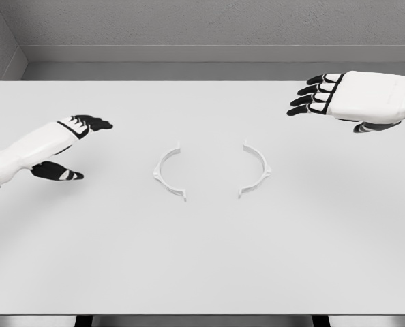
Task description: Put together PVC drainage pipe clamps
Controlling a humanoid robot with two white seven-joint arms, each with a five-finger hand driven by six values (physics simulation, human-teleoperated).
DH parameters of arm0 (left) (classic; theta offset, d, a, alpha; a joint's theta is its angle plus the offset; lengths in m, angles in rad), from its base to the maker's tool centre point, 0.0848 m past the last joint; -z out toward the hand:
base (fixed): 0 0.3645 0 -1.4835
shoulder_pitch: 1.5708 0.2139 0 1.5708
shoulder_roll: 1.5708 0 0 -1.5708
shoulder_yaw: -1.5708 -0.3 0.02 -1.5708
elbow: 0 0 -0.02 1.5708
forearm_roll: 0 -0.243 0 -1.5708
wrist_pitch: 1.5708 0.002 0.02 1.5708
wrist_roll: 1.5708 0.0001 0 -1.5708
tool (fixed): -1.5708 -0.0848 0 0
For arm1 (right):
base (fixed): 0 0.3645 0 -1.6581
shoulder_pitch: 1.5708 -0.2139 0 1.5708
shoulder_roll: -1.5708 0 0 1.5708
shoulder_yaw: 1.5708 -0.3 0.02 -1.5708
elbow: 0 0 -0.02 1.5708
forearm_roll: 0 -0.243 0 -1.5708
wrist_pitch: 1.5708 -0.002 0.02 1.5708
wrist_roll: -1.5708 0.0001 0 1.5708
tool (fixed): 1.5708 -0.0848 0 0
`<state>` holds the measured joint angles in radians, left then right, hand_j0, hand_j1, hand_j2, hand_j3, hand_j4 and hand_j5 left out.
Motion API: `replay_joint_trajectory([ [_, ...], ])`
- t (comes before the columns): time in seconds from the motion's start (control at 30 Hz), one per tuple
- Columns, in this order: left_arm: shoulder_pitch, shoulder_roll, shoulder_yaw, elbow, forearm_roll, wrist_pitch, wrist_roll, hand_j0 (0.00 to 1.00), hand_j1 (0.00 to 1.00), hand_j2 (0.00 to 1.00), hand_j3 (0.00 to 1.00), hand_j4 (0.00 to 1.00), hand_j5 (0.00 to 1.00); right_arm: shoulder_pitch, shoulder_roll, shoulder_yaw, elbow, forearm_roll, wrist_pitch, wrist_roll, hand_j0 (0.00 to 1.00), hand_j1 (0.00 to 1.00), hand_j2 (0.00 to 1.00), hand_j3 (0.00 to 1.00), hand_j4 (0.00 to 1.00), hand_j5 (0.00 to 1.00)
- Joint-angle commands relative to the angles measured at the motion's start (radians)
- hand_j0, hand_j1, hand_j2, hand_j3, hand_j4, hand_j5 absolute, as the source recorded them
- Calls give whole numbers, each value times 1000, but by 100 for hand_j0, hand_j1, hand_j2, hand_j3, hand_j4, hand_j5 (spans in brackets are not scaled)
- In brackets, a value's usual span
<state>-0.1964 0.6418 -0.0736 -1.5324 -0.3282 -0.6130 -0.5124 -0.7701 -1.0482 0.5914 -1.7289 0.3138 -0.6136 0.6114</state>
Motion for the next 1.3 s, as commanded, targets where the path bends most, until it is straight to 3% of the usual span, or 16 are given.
replay_joint_trajectory([
  [0.0,2,-7,24,-11,5,2,0,100,100,100,100,100,100,0,-1,-1,-1,-4,3,0,100,100,100,100,100,100],
  [0.1,15,-11,46,-12,-29,2,-2,100,100,100,100,100,100,2,-3,-4,0,-4,3,0,100,100,100,100,100,100],
  [0.13,2,-85,54,-15,-127,2,-2,100,100,100,100,100,100,2,-1,-1,0,-4,3,0,100,100,100,100,100,100],
  [0.2,-9,-160,44,-22,-190,2,-2,100,100,100,100,100,100,9,10,4,5,-4,3,0,100,100,100,100,100,100],
  [0.27,-25,-209,44,-25,-291,2,-2,100,100,100,100,100,100,35,43,-4,77,-21,3,0,100,100,100,100,100,100],
  [0.33,-25,-238,41,-66,-344,2,0,100,100,100,100,100,100,93,149,-59,189,-33,3,0,100,100,100,100,100,100],
  [0.37,-26,-267,41,-72,-351,2,0,100,100,100,100,100,100,146,163,-99,183,-32,3,0,100,100,100,100,100,100],
  [0.43,-52,-307,37,-66,-427,2,0,100,100,100,100,100,100,161,166,-114,206,-35,3,0,100,100,100,100,100,100],
  [0.53,-54,-332,12,-69,-469,2,-2,100,100,100,100,100,100,184,229,-116,218,-33,104,-183,100,100,100,100,100,100],
  [0.6,-64,-370,0,-69,-523,2,-2,100,100,100,100,100,100,206,247,-108,204,-25,153,-214,100,100,100,100,100,100],
  [0.67,-72,-379,-31,-65,-529,2,-2,100,100,100,100,100,100,218,251,-59,204,-4,209,-402,100,100,100,100,100,100],
  [0.7,-74,-378,-45,-66,-529,2,-2,100,100,100,100,100,100,218,251,-44,203,2,213,-430,100,100,100,100,100,100],
  [0.83,-74,-378,-61,-54,-549,2,0,100,100,100,100,100,100,233,272,-12,167,7,276,-426,100,100,100,100,100,100],
  [1.0,-127,-378,-66,26,-563,2,-1,100,100,100,100,100,100,287,260,-1,163,67,268,-427,100,100,100,100,100,100],
  [1.07,-138,-378,-68,46,-563,2,0,100,100,100,100,100,100,310,254,-4,115,103,268,-424,100,100,100,100,100,100],
  [1.27,-138,-379,-109,43,-562,2,0,100,100,100,100,100,100,314,257,19,109,113,267,-344,100,100,100,100,100,100],
])
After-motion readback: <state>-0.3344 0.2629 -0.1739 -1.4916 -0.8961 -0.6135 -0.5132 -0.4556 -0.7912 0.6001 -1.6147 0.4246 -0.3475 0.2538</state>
